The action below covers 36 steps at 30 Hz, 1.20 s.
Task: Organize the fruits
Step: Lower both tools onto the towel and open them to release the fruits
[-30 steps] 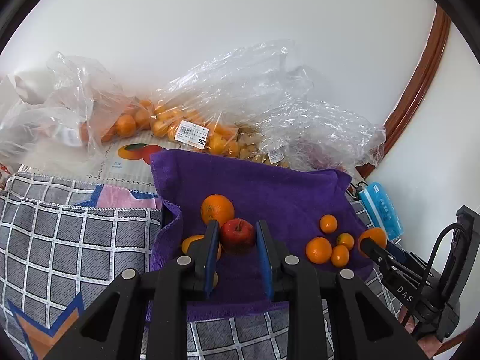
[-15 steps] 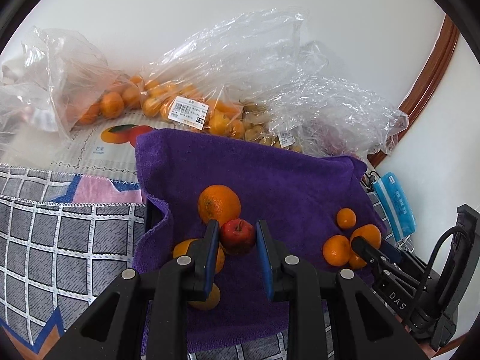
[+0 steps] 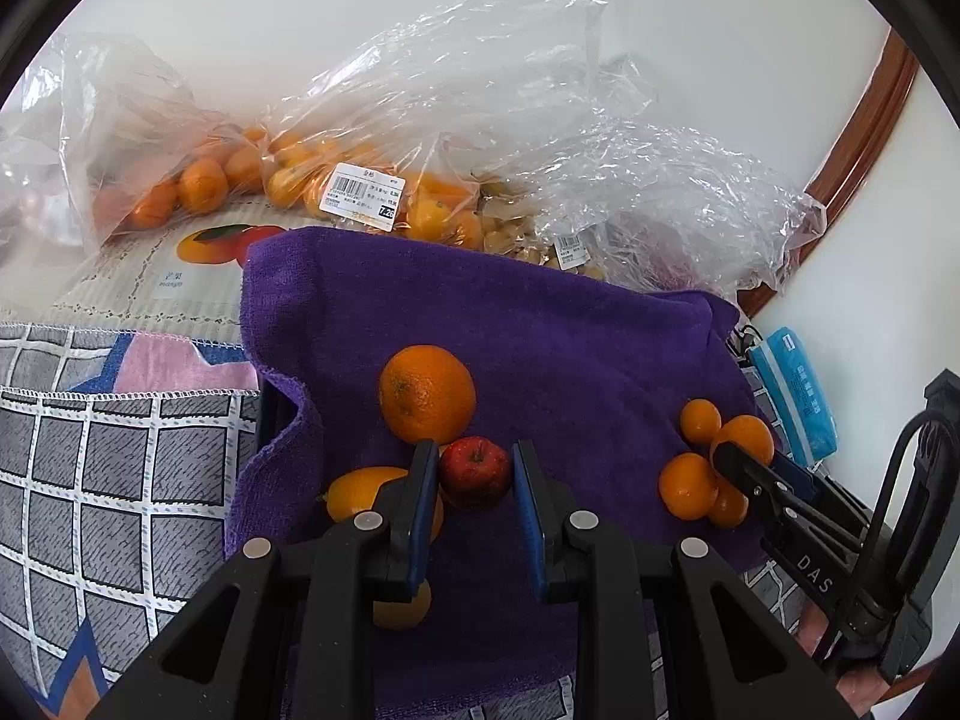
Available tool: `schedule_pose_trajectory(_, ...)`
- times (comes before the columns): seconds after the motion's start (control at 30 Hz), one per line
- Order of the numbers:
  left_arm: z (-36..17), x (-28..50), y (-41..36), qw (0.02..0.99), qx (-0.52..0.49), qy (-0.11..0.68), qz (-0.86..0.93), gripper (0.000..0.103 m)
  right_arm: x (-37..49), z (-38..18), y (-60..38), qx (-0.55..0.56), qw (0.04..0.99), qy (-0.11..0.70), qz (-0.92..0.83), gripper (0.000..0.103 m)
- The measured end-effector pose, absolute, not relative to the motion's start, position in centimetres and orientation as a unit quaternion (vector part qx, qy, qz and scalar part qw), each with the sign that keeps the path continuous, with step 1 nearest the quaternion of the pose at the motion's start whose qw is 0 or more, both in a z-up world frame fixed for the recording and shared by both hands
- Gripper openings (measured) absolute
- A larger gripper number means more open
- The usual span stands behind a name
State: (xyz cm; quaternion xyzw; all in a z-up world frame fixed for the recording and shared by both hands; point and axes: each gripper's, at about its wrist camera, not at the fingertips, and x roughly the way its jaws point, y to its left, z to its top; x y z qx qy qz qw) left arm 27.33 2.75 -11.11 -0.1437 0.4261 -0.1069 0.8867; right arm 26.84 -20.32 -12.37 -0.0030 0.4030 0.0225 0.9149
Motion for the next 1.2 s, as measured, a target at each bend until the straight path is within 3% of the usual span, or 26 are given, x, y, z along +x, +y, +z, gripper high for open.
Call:
schedule_pose_trajectory(0.83, -12.4, 27.4, 1.7, 0.871, -0.138, 0.458, -0.115, 0.024, 26.6, -13.1, -20.6, -0.006, 0.91, 0.414, 0.011, 0.047)
schedule_pose_trajectory(1.03, -11.4, 26.6, 1.8, 0.871, -0.134, 0.46, -0.111, 0.032, 26.3, -12.9, -20.0, -0.02, 0.911, 0.412, 0.015, 0.059)
schedule_pose_trajectory(1.2, -9.7, 24.9, 2.0, 0.878, -0.128, 0.449, -0.107, 0.049, 25.6, -12.3, -19.7, -0.026, 0.911, 0.411, 0.01, 0.061)
